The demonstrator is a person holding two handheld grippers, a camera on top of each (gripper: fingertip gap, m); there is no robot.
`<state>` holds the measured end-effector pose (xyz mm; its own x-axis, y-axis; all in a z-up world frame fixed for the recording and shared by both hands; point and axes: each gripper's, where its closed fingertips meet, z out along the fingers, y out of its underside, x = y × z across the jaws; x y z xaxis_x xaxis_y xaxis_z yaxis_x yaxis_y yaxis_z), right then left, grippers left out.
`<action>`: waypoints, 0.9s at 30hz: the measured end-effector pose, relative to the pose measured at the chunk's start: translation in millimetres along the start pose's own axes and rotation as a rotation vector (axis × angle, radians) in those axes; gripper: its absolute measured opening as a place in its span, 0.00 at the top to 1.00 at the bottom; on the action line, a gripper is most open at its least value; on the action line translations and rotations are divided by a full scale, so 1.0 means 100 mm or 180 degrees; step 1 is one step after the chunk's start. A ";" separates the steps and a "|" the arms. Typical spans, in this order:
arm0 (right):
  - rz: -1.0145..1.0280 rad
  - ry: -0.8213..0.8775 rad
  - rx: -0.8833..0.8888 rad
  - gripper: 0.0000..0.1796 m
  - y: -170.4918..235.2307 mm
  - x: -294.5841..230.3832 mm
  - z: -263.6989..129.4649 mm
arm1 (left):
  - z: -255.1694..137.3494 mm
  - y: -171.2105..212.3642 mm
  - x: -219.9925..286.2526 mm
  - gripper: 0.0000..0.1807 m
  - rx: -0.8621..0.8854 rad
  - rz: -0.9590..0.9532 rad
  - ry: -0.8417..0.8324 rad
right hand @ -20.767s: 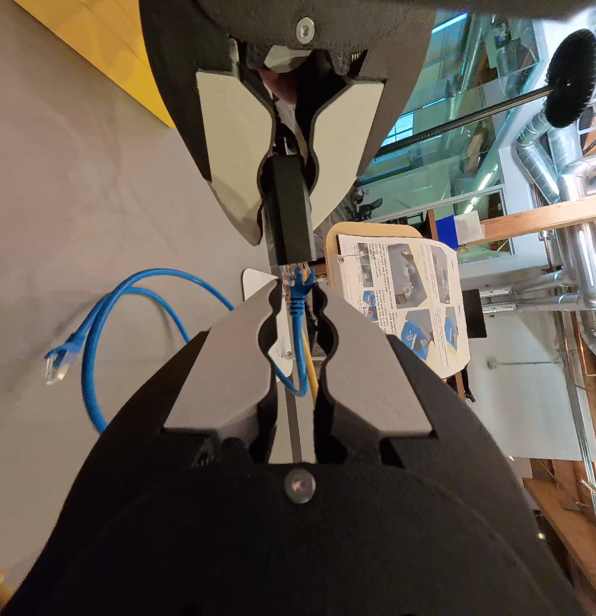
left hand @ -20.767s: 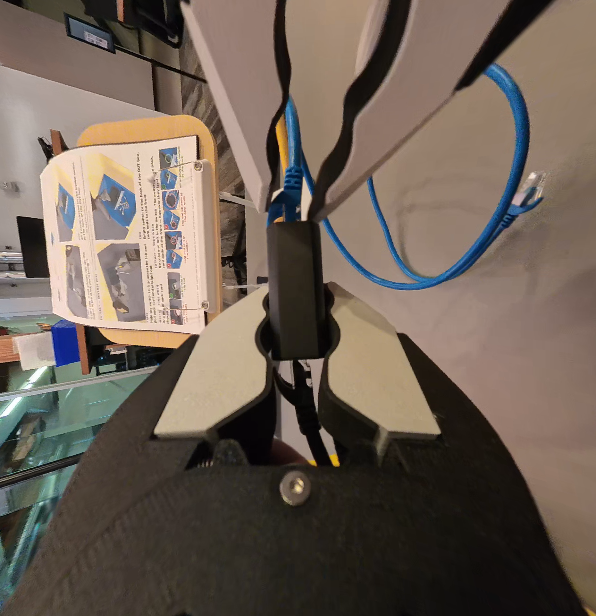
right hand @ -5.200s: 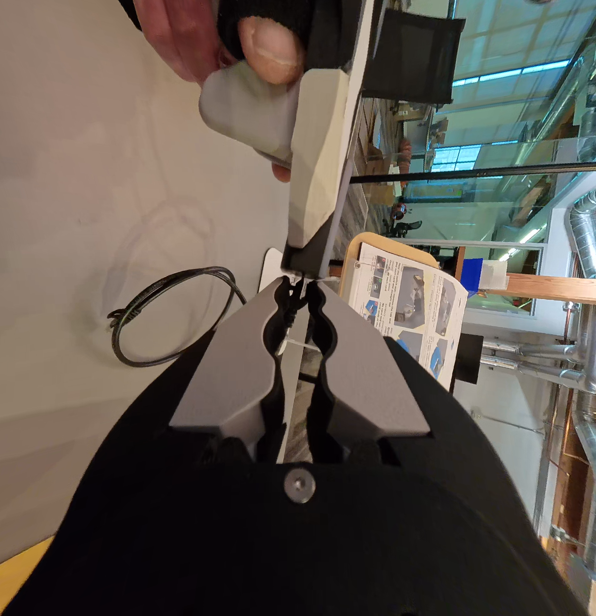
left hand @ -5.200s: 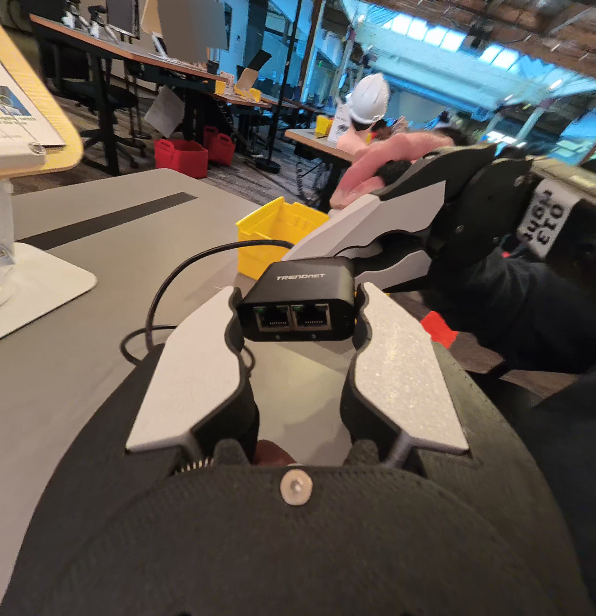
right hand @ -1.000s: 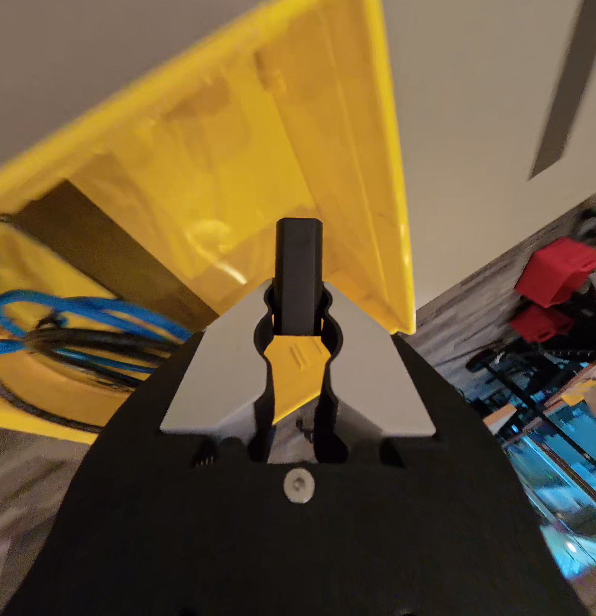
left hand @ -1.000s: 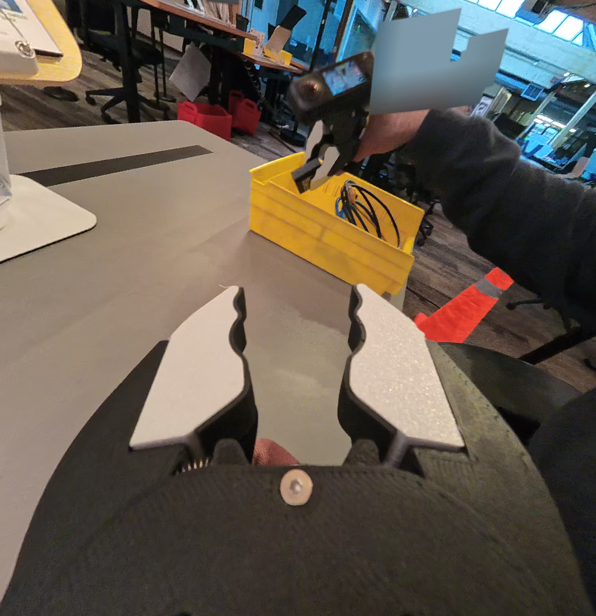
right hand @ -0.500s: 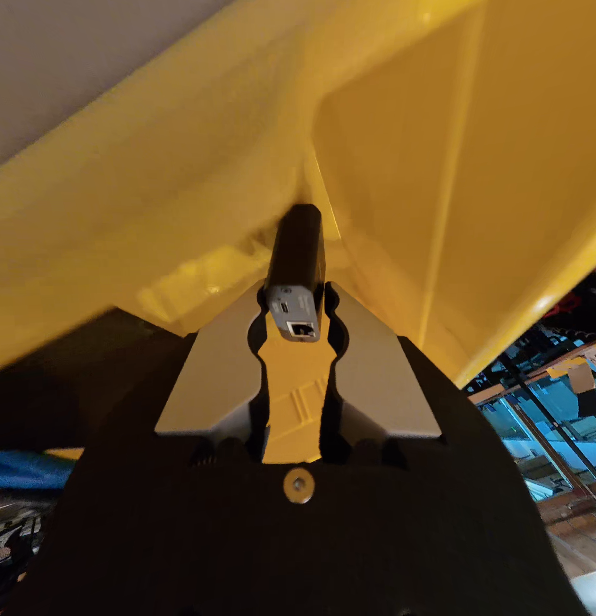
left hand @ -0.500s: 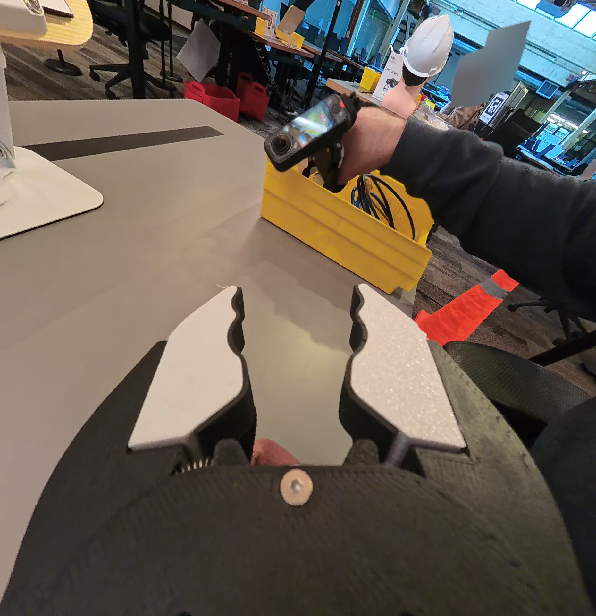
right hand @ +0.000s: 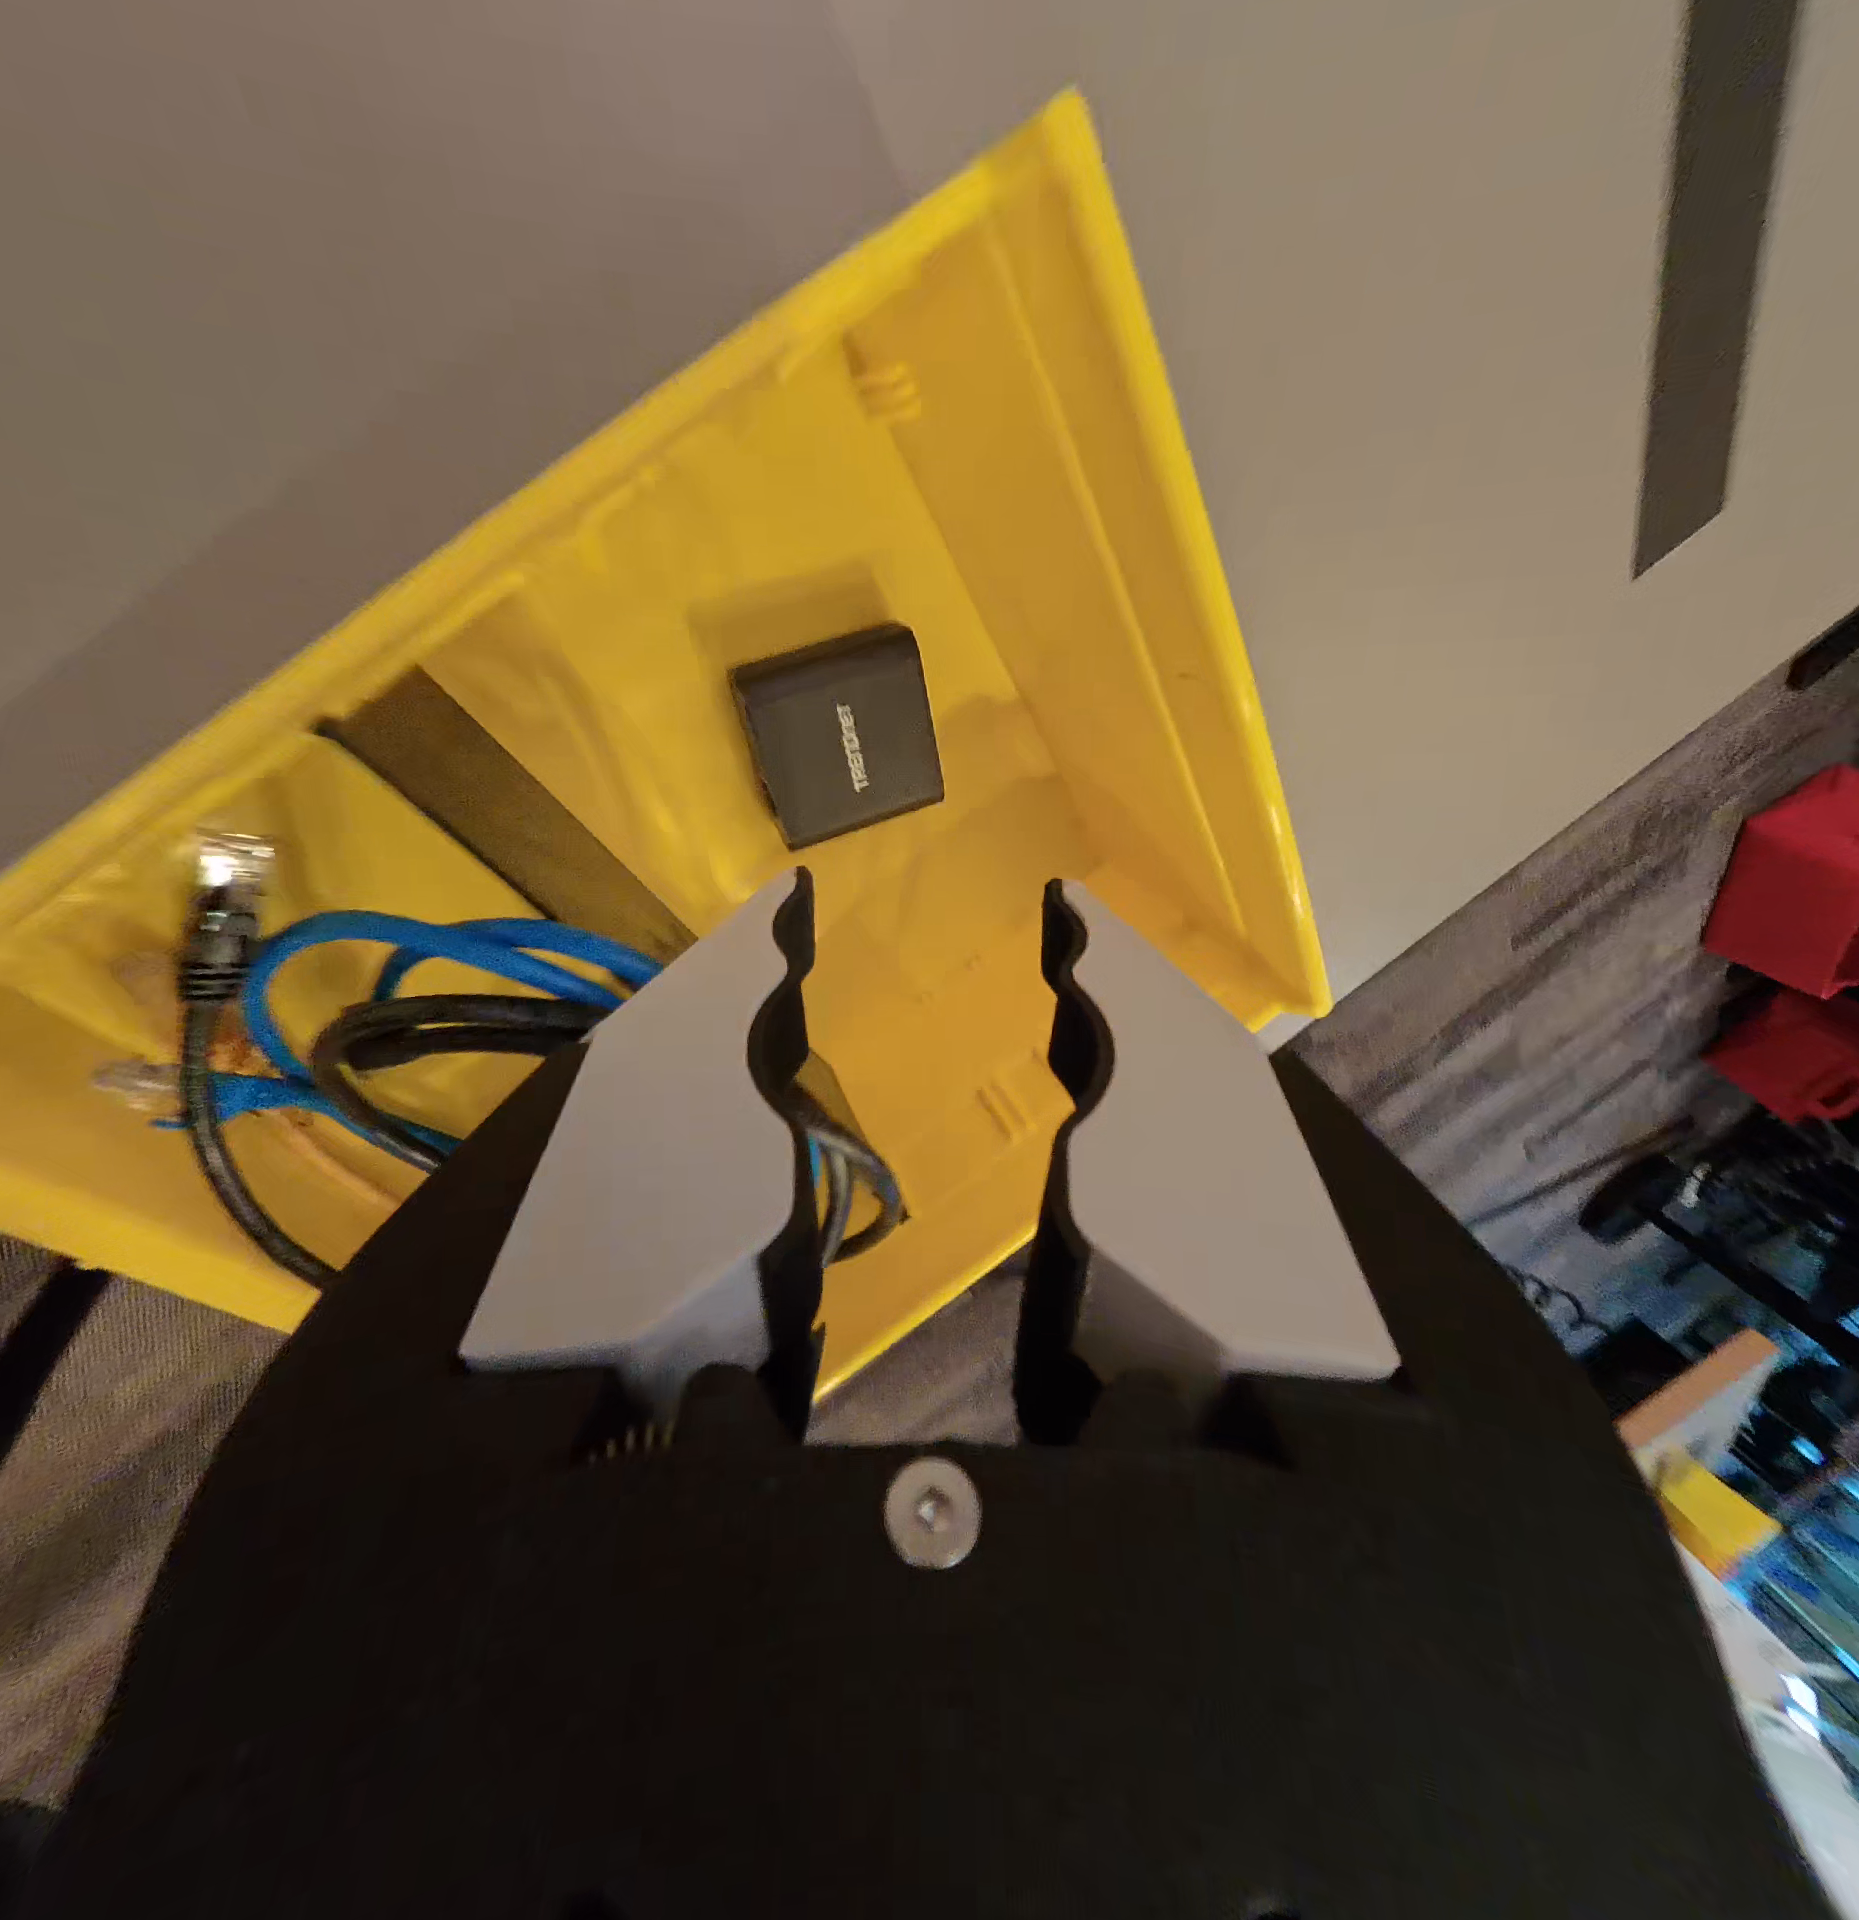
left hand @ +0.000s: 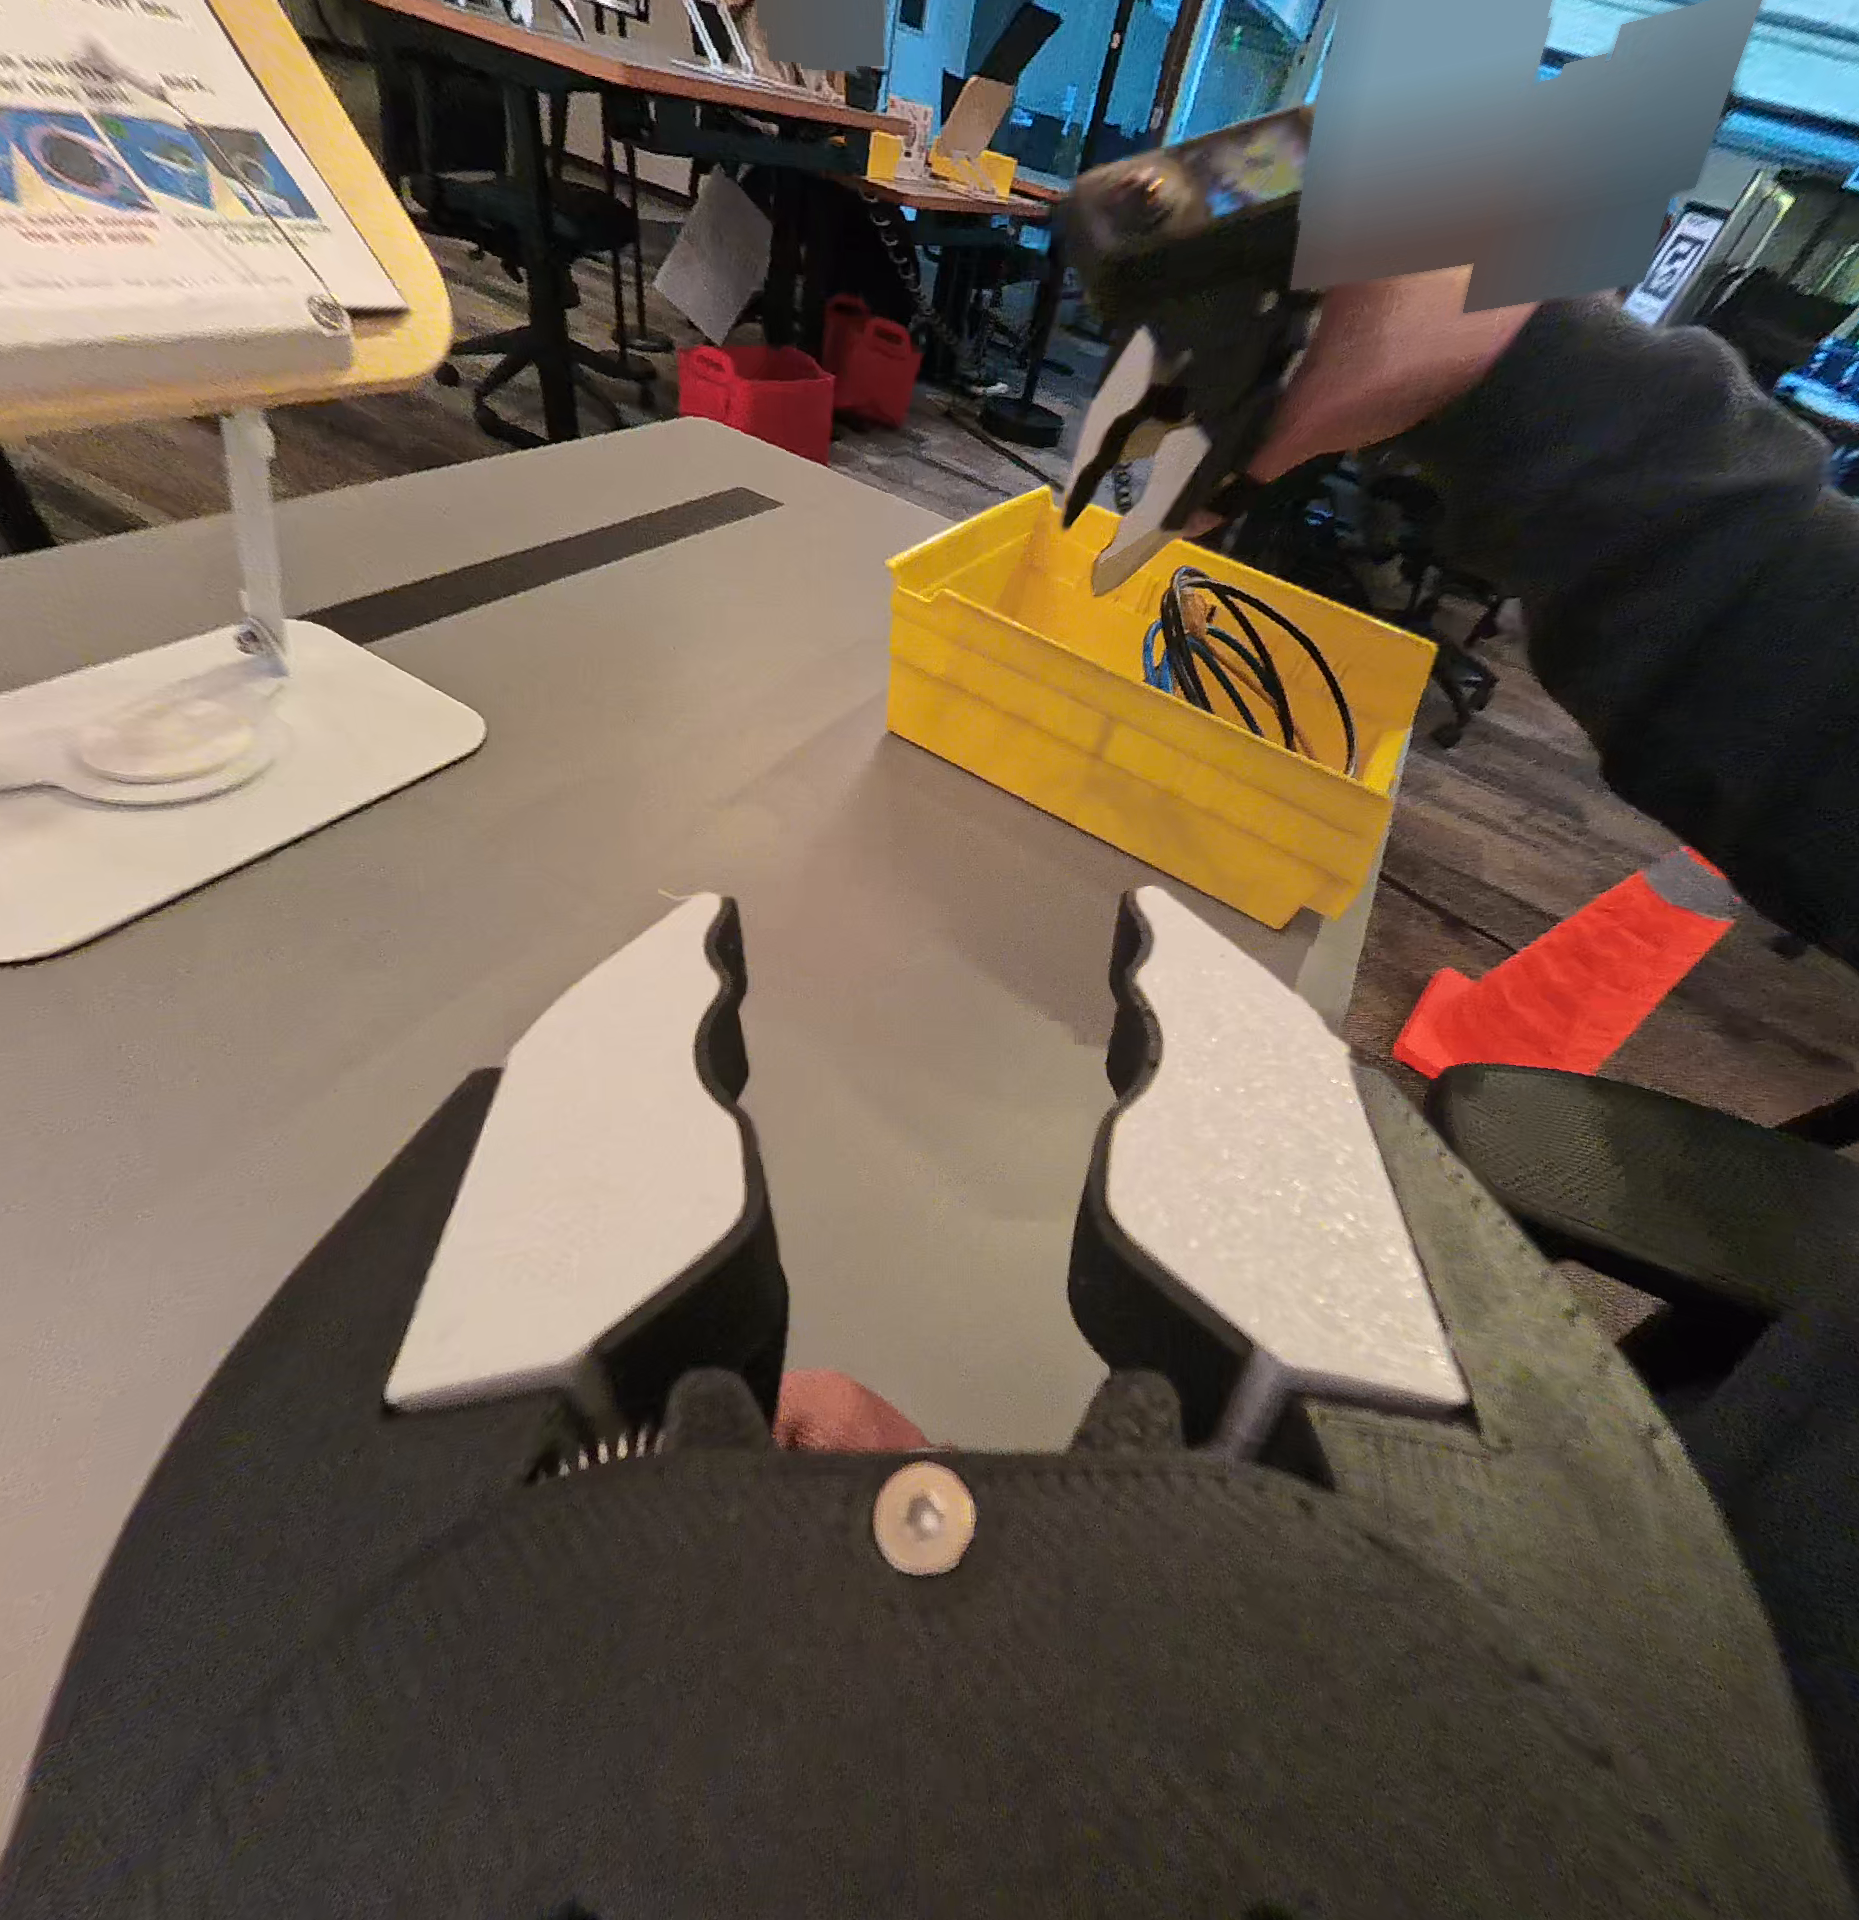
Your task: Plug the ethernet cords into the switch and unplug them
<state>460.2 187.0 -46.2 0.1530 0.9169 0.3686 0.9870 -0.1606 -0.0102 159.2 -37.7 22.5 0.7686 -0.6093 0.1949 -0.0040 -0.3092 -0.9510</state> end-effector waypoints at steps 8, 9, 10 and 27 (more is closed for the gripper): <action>0.0313 0.0207 0.1043 0.54 -0.13 -0.36 -0.62 | -0.14 -0.06 -0.08 0.43 0.0021 0.0208 -0.0264; 0.0404 0.0231 0.1158 0.54 -0.12 -0.39 -0.69 | -0.15 -0.05 -0.07 0.42 0.0002 0.0223 -0.0271; 0.0477 0.0226 0.1263 0.54 -0.12 -0.45 -0.76 | -0.15 -0.02 -0.06 0.41 -0.0033 0.0234 -0.0272; 0.0469 -0.1091 0.2373 0.44 -2.20 -2.27 -0.45 | -0.03 0.90 -0.35 0.27 -0.0812 -0.0076 -0.0393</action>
<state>206.2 -2.4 -85.4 0.1710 0.9852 0.0132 0.7114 -0.1142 -0.6934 130.0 -46.2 -69.2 0.8425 -0.5108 0.1710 -0.1336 -0.5057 -0.8523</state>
